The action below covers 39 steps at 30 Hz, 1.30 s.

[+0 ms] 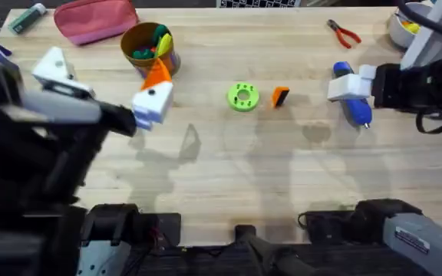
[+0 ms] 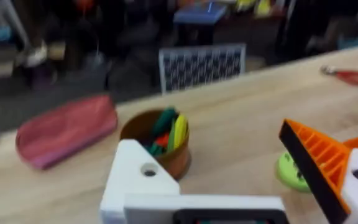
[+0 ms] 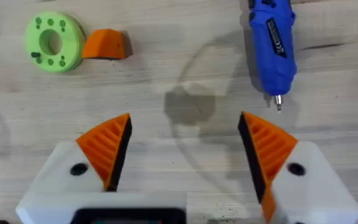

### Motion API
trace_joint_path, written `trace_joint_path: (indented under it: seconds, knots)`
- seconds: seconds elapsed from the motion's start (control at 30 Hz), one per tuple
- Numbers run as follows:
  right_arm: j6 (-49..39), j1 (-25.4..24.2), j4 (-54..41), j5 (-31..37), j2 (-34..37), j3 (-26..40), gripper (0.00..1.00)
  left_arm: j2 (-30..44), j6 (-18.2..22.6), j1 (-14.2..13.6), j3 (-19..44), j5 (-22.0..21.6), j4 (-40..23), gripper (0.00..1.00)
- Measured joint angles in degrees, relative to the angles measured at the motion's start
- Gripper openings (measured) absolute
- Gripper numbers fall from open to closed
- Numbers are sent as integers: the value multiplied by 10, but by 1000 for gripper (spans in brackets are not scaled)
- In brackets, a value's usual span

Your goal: Pick up the gripper from the table and insert it into the empty holder that is missing its gripper. Then pick up a screw, insert it into the mounting hole, and use the screwdriver to tighten it. Finally, clean up the table by picking up the vegetable and placing it into the bucket.

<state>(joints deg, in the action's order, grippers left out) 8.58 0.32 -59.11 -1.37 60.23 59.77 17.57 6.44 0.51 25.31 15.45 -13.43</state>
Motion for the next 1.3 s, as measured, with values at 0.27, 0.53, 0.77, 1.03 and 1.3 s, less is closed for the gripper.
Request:
trace_joint_path:
  seconds: [0.27,0.53,0.77,1.03,1.3]
  knots:
    - [0,0,0,0,0,0,993,-138,0,0,-147,149,148,985]
    - [0,0,0,0,0,0,993,-173,0,0,-199,326,252,985]
    - [0,0,0,0,0,0,994,-173,-41,-18,-206,487,283,987]
    - [0,0,0,0,0,0,993,-173,-163,-28,-241,512,258,986]
    - [0,0,0,0,0,0,992,-173,-197,-39,-250,500,137,985]
